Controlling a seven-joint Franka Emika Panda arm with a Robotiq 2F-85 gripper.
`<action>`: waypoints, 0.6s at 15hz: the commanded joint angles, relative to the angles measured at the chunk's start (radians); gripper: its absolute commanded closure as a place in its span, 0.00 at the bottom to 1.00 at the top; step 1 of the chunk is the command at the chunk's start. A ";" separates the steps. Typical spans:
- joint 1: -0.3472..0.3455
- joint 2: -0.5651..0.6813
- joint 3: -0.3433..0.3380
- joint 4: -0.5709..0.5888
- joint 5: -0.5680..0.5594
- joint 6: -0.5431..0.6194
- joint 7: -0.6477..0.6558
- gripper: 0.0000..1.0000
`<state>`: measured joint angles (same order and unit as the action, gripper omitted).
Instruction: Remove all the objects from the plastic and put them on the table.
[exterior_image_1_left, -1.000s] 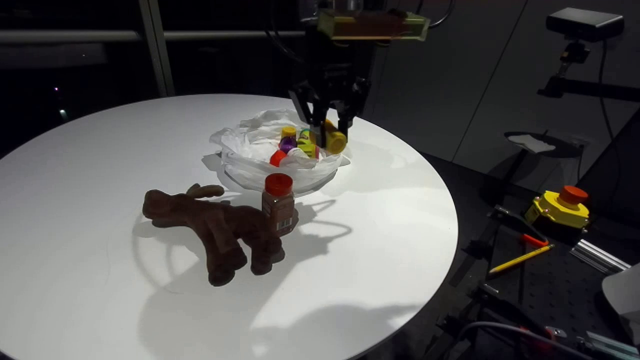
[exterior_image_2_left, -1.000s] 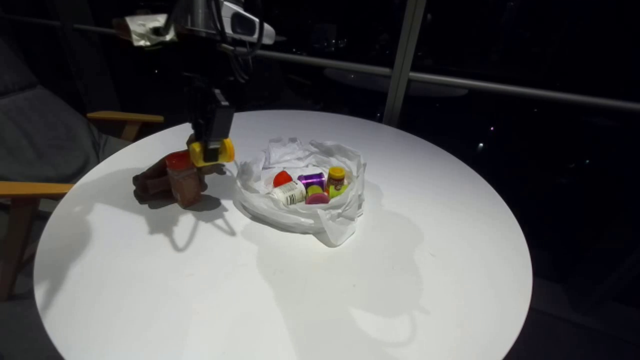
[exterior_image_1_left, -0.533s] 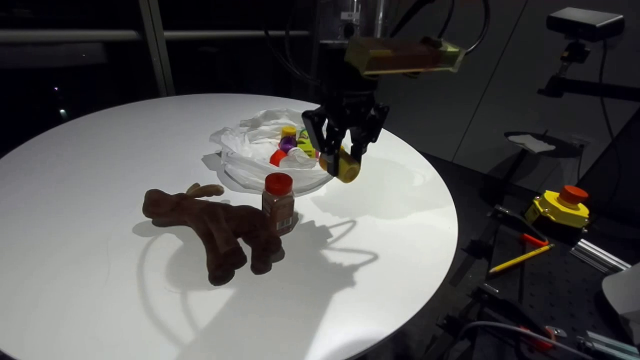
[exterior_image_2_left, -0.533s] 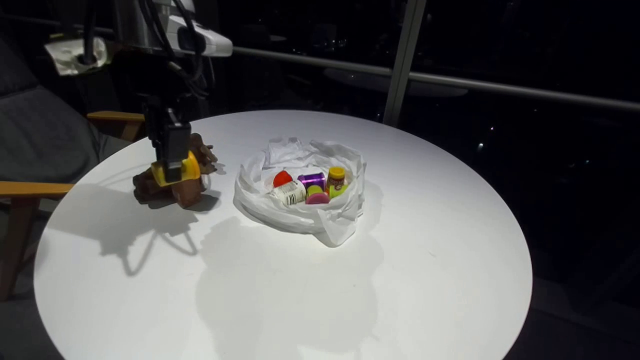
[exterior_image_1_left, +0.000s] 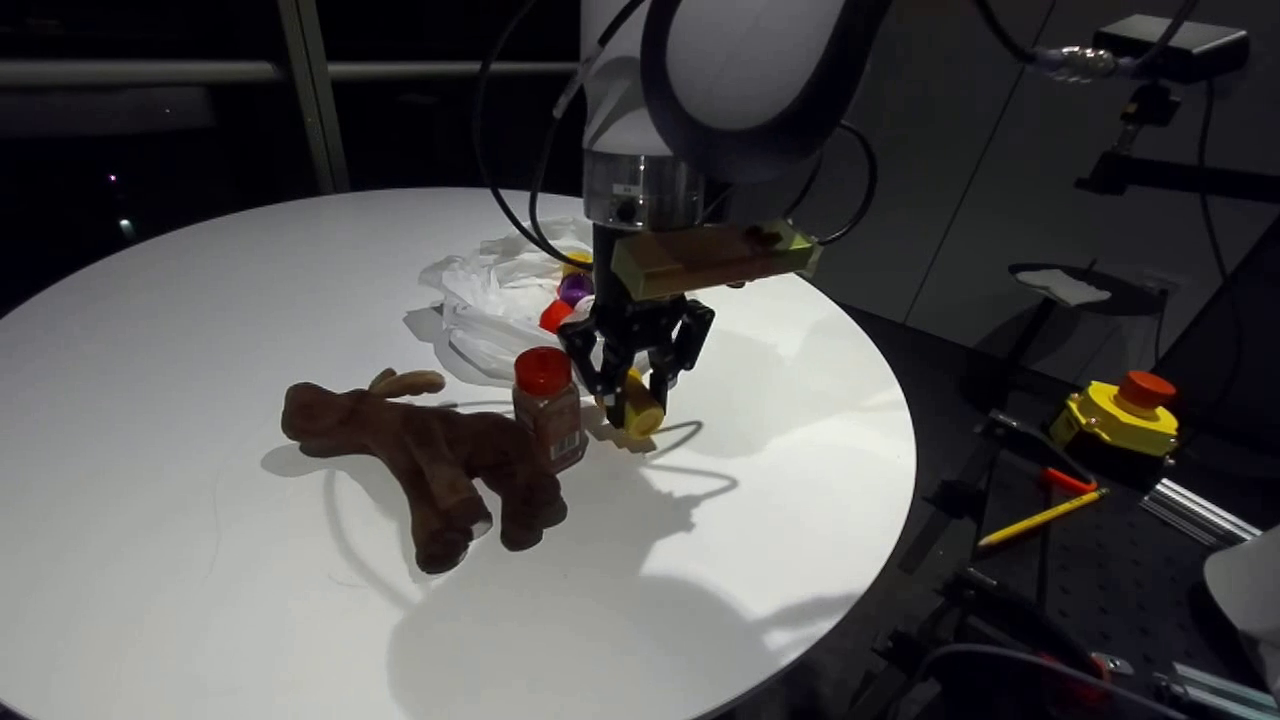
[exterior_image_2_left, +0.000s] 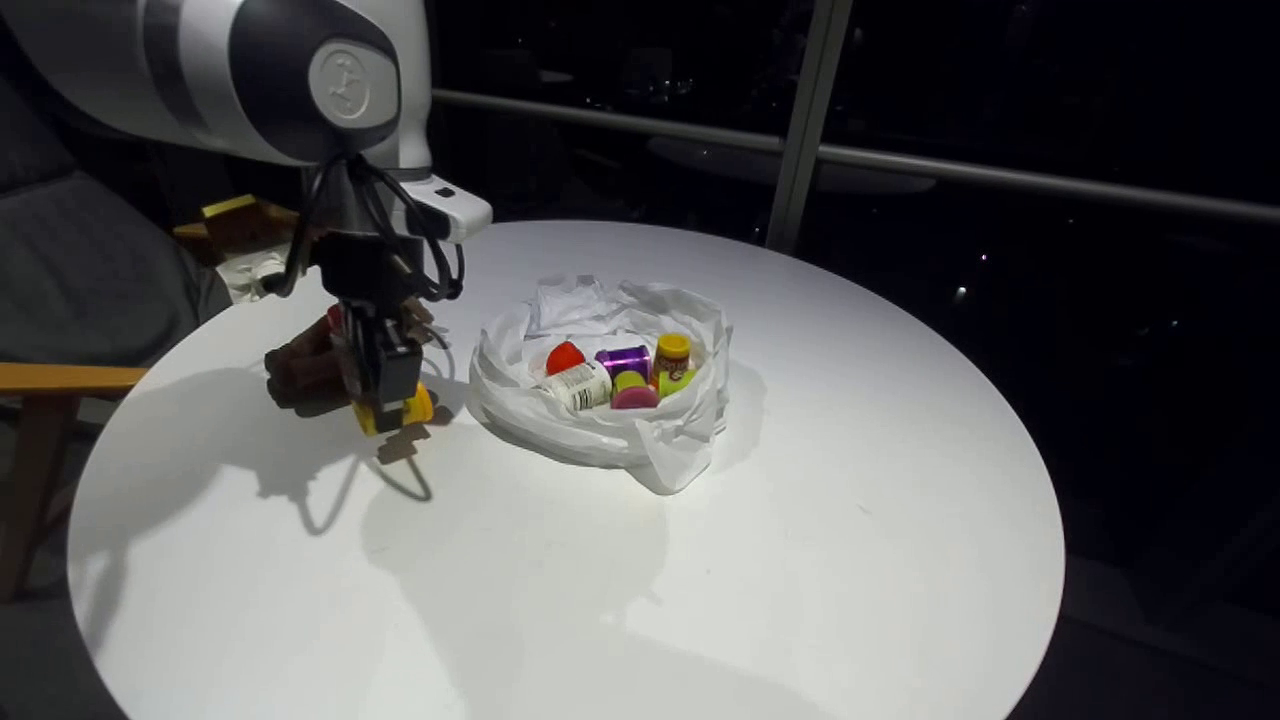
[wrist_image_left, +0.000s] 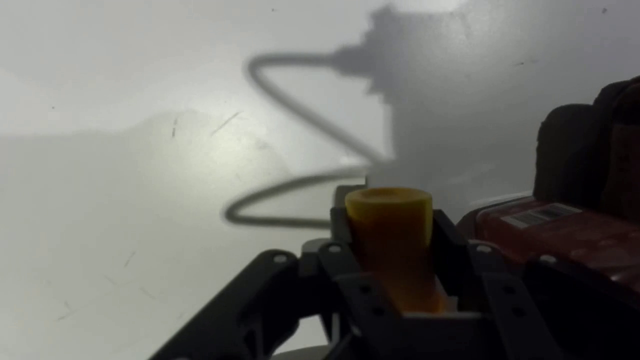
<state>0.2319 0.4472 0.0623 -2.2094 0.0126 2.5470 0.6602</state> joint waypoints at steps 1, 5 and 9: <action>0.026 0.000 -0.022 0.007 0.004 0.002 0.004 0.38; 0.017 -0.078 -0.020 -0.060 0.026 0.043 0.004 0.06; 0.014 -0.055 -0.020 -0.034 0.021 0.019 -0.005 0.00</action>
<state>0.2368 0.3922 0.0513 -2.2448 0.0265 2.5684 0.6600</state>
